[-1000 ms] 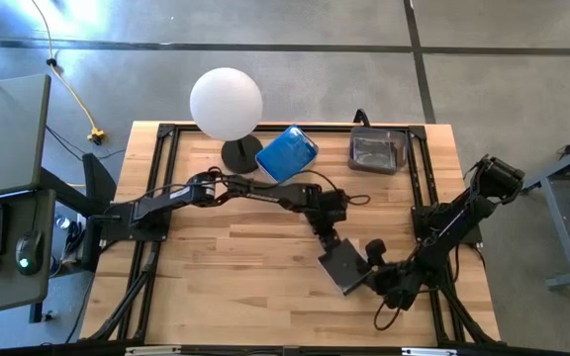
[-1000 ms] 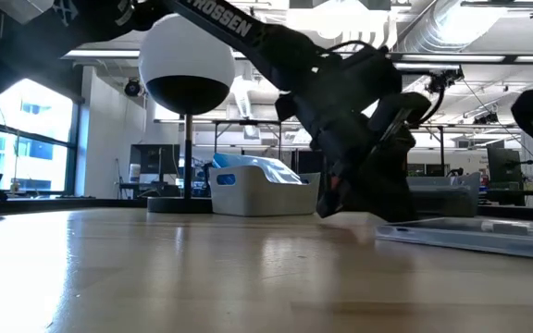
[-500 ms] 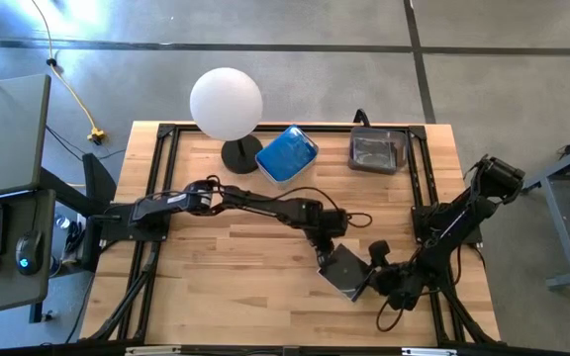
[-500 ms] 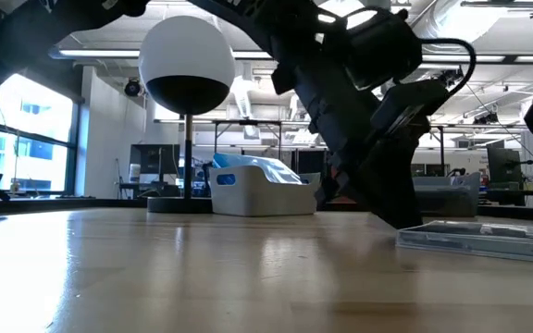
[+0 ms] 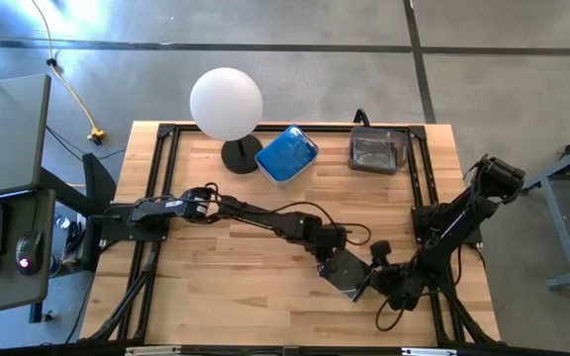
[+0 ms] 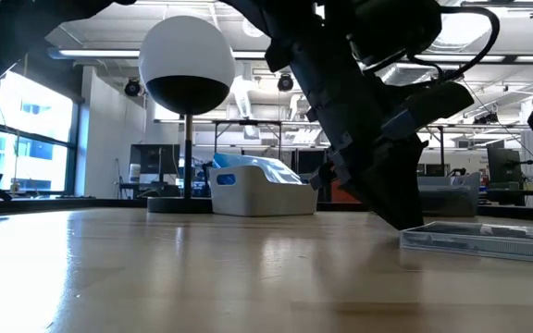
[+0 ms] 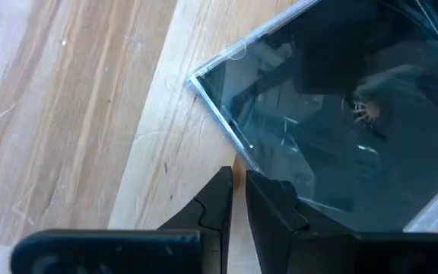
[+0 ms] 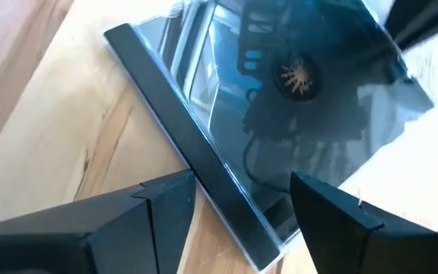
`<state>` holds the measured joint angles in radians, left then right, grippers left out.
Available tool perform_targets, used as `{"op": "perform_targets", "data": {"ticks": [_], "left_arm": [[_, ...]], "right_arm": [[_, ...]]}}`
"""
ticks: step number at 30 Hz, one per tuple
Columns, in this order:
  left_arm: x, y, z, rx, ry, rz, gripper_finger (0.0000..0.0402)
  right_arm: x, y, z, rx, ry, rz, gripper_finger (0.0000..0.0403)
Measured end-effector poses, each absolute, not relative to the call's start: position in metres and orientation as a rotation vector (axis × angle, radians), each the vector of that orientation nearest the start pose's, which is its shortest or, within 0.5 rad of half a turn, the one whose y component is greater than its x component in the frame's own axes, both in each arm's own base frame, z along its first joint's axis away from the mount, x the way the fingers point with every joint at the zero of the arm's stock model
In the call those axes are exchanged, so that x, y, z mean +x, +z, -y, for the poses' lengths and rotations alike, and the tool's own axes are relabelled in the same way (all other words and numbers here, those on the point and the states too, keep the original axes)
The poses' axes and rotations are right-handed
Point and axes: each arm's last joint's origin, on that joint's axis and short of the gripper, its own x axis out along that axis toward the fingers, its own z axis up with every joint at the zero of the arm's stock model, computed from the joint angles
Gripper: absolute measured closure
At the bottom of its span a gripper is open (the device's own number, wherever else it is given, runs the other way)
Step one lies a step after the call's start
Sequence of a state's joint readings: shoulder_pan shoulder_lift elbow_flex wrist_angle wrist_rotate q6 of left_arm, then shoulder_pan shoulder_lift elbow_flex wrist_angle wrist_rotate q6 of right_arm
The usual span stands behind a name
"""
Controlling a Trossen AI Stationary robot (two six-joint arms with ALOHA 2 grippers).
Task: Pick & place jewel cases by type
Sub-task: Put the black CD case into the black bin
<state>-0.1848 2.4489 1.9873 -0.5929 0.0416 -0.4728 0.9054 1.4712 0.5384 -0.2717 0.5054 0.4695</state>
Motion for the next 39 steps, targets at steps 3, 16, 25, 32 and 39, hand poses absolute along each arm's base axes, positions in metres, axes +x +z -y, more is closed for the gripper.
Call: {"op": "perform_targets", "data": {"ticks": [3, 16, 25, 32, 39], "left_arm": [[0.508, 0.133, 0.096, -0.354, 0.047, -1.082, 0.0358], [0.509, 0.151, 0.096, -0.330, 0.031, -1.066, 0.0358], [0.505, 0.153, 0.101, -0.359, -0.024, -1.114, 0.0358], [0.504, 0.153, 0.106, -0.139, -0.132, -1.090, 0.0358], [0.503, 0.153, 0.109, 0.038, -0.240, -1.079, 0.0358]], "right_arm": [[0.152, 0.127, -0.171, -0.375, 0.149, -0.928, 0.0195], [0.154, 0.150, -0.175, -0.171, 0.091, -1.002, 0.0195], [0.154, 0.151, -0.175, -0.238, 0.092, -0.963, 0.0195], [0.158, 0.154, -0.178, -0.250, 0.126, -0.920, 0.0195], [0.157, 0.154, -0.178, -0.264, 0.126, -0.926, 0.0195]]}}
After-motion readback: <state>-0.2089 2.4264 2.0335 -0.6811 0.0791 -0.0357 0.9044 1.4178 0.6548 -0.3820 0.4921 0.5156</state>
